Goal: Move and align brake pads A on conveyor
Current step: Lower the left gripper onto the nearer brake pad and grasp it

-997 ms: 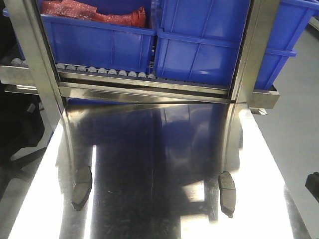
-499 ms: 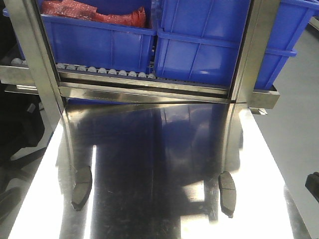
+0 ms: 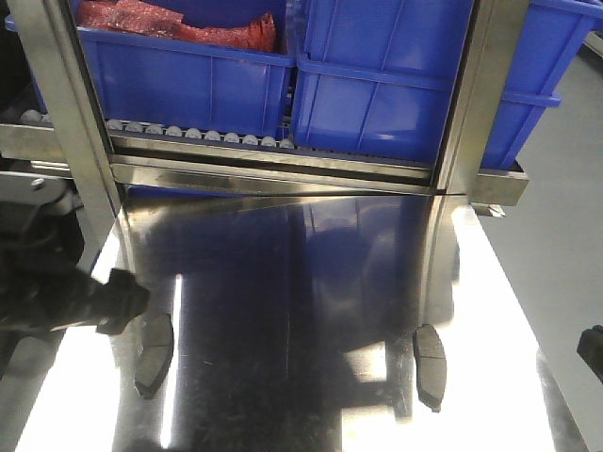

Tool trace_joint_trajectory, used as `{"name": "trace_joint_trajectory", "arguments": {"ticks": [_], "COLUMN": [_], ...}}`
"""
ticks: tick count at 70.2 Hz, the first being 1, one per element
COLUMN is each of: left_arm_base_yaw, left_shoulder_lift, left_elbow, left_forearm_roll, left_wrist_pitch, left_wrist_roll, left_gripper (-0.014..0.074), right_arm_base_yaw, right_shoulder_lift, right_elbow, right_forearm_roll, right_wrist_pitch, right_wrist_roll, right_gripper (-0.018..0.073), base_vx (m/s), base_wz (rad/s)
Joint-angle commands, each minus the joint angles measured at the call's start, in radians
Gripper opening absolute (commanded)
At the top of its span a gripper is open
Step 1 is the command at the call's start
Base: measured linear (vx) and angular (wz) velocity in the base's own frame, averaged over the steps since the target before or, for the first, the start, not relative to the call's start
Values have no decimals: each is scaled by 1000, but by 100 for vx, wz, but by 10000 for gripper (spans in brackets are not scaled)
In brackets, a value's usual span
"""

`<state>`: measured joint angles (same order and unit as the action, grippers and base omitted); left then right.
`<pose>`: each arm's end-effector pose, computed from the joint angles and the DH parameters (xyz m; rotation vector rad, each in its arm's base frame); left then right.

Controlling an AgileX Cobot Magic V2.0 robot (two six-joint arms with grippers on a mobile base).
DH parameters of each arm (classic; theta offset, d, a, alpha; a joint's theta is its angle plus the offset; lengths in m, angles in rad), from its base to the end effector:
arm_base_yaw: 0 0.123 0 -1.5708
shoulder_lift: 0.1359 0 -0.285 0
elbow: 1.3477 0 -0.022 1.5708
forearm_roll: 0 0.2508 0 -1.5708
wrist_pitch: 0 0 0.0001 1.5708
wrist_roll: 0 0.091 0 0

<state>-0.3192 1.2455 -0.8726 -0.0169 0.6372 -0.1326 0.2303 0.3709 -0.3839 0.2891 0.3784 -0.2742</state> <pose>0.2352 -0.0787 0.2807 0.2207 2.4958 -0.2063 0.0810 0.0289 0.2846 -0.2893 1.8178 0.2551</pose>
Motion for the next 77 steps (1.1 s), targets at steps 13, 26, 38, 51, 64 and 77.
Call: {"name": "trace_joint_trajectory", "arguments": {"ticks": [13, 26, 38, 51, 64, 77], "left_arm_base_yaw": [-5, -5, -5, -5, -5, -5], "left_shoulder_lift": [311, 464, 543, 564, 573, 573], "left_elbow": [-244, -294, -294, -294, -294, -294], "left_forearm_roll": [-9, -9, -9, -9, -9, -9], "left_wrist_pitch": [183, 189, 181, 149, 153, 149], "left_wrist_roll": [-69, -100, -109, -109, -109, -108], "left_gripper": [690, 681, 671, 652, 613, 512], "right_arm_base_yaw": [-3, -3, -3, -3, -3, -3], "right_shoulder_lift": [8, 8, 8, 8, 8, 8], "right_elbow": [-23, -23, -23, -23, -23, -23], "right_forearm_roll": [0, 0, 0, 0, 0, 0], "right_wrist_pitch": [-70, -70, -72, -70, -70, -70], "right_wrist_roll": [-8, -8, -8, -8, -8, -8], "right_gripper": [0, 0, 0, 0, 0, 0], "base_vx": [0, 0, 0, 0, 0, 0], "base_wz": [0, 0, 0, 0, 0, 0]}}
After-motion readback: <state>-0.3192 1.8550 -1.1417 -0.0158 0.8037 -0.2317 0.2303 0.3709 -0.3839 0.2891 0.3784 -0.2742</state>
